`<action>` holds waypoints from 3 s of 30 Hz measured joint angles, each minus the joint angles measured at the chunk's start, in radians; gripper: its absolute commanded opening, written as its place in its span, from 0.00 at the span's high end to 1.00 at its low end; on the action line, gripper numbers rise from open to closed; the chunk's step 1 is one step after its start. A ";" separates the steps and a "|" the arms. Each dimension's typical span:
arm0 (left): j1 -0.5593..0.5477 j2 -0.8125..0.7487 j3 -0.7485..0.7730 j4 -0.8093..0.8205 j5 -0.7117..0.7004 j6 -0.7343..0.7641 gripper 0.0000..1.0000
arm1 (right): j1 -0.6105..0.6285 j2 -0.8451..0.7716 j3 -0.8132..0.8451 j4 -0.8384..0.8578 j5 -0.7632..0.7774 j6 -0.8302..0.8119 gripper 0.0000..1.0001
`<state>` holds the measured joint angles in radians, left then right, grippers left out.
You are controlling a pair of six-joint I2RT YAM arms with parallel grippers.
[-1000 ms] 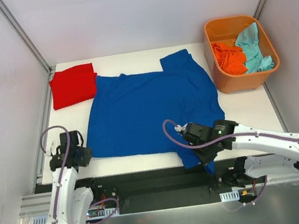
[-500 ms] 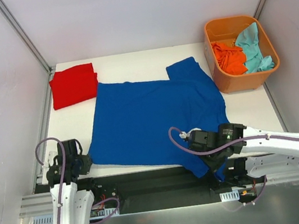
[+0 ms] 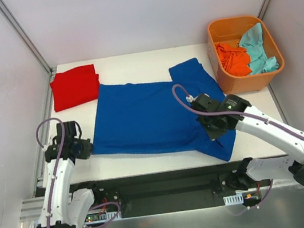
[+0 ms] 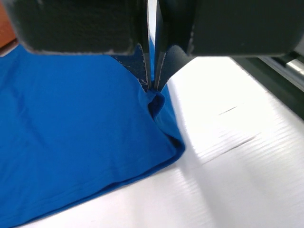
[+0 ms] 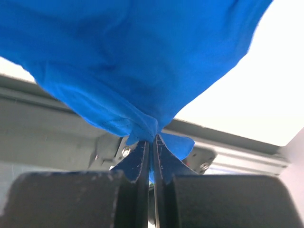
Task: Fold and stack the t-shirts
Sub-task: Fold the tshirt
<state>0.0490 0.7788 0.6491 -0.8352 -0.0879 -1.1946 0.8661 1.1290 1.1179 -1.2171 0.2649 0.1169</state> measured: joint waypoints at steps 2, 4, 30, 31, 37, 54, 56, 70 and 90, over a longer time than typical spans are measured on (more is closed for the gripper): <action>-0.010 0.063 0.034 0.040 0.000 0.000 1.00 | -0.043 0.051 0.048 0.011 0.026 -0.033 0.99; -0.011 0.124 0.061 0.071 0.000 0.000 1.00 | -0.076 0.103 0.094 0.023 0.051 -0.066 0.99; -0.037 0.676 0.307 0.253 -0.079 0.012 0.55 | -0.321 0.690 0.552 0.129 0.128 -0.381 0.79; -0.037 0.680 0.309 0.255 -0.088 0.015 0.20 | -0.327 0.724 0.584 0.133 0.128 -0.385 0.74; -0.037 0.671 0.322 0.255 -0.132 0.029 0.01 | -0.344 0.930 0.771 0.116 0.163 -0.395 0.22; -0.224 0.651 0.371 0.267 0.029 0.235 0.01 | -0.351 0.466 0.112 0.444 -0.278 -0.116 0.03; -0.239 0.712 0.385 0.278 0.051 0.251 0.00 | -0.351 0.500 0.098 0.485 -0.317 -0.087 0.03; -0.238 0.809 0.385 0.280 0.062 0.295 0.01 | -0.351 0.847 0.315 0.640 -0.376 -0.011 0.03; -0.238 0.821 0.456 0.281 0.071 0.330 0.01 | -0.355 0.611 0.165 0.717 -0.264 -0.029 0.03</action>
<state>-0.1890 1.5997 1.1053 -0.5541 -0.0170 -0.8646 0.5114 1.7397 1.2827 -0.4999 0.0013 0.0883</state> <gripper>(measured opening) 0.993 0.966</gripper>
